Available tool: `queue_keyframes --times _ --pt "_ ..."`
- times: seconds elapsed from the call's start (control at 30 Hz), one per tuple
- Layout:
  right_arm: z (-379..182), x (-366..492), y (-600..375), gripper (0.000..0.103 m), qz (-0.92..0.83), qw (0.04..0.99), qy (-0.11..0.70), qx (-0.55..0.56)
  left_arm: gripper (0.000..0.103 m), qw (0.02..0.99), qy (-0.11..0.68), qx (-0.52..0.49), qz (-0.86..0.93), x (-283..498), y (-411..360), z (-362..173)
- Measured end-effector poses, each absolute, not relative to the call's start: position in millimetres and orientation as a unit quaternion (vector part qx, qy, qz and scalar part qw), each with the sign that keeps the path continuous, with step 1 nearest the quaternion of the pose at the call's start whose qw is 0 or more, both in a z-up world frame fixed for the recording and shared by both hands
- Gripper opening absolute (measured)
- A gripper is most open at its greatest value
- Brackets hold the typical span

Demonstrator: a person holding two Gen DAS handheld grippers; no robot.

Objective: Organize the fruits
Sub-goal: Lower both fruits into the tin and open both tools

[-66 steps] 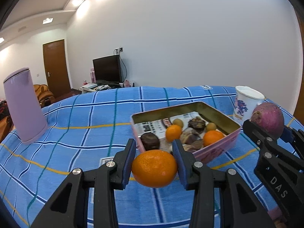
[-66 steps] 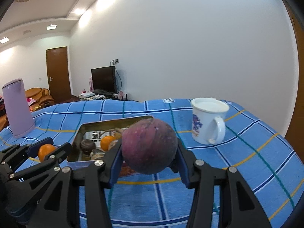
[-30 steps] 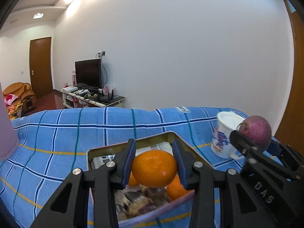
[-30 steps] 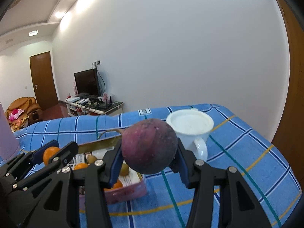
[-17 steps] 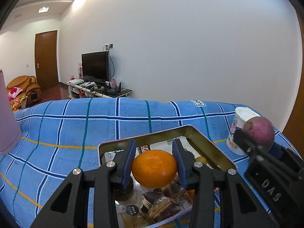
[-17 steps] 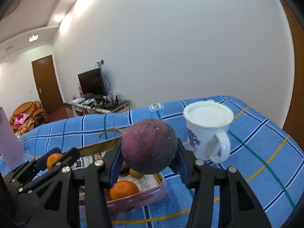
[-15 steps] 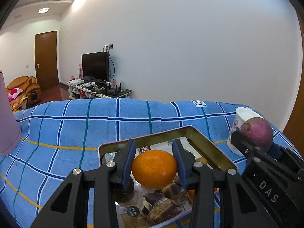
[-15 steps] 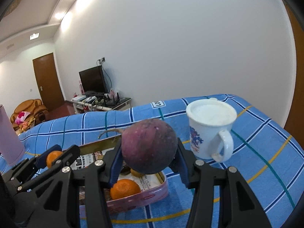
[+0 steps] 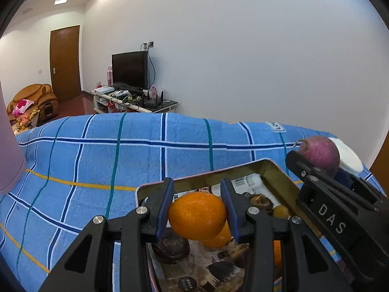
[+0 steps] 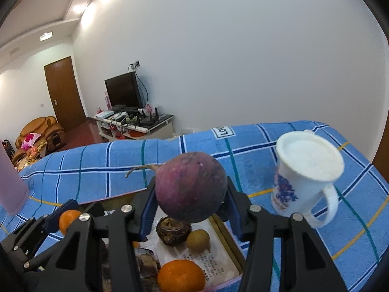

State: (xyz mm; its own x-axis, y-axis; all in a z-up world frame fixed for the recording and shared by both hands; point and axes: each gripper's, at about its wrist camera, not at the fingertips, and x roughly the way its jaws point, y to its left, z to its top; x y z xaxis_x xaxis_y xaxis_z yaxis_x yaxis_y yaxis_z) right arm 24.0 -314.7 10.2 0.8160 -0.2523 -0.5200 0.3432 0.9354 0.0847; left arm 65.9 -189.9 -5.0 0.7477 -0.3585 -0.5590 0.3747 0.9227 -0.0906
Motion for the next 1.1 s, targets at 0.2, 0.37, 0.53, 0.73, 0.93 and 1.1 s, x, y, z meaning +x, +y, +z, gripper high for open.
queue_keyframes --times 0.2,0.37,0.53,0.73,0.93,1.1 --pt "3 36 -317 0.053 -0.157 0.944 0.281 0.073 0.042 0.93 0.305 0.041 -0.202 65 -203 -14" --pt "-6 49 -314 0.053 -0.148 0.94 0.303 0.054 0.042 0.929 0.304 0.056 -0.202 64 -208 -15" --pt "-15 59 -311 0.053 -0.133 0.934 0.327 0.046 0.042 0.925 0.321 0.068 -0.19 67 -210 -21" --pt "-31 67 -315 0.053 -0.109 0.923 0.363 0.071 0.042 0.919 0.338 0.087 -0.181 72 -212 -30" --pt "-34 67 -319 0.057 -0.101 0.922 0.364 0.086 0.042 0.918 0.339 0.102 -0.181 72 -214 -30" --pt "-33 64 -319 0.062 -0.101 0.924 0.358 0.09 0.042 0.917 0.337 0.108 -0.187 75 -214 -30"
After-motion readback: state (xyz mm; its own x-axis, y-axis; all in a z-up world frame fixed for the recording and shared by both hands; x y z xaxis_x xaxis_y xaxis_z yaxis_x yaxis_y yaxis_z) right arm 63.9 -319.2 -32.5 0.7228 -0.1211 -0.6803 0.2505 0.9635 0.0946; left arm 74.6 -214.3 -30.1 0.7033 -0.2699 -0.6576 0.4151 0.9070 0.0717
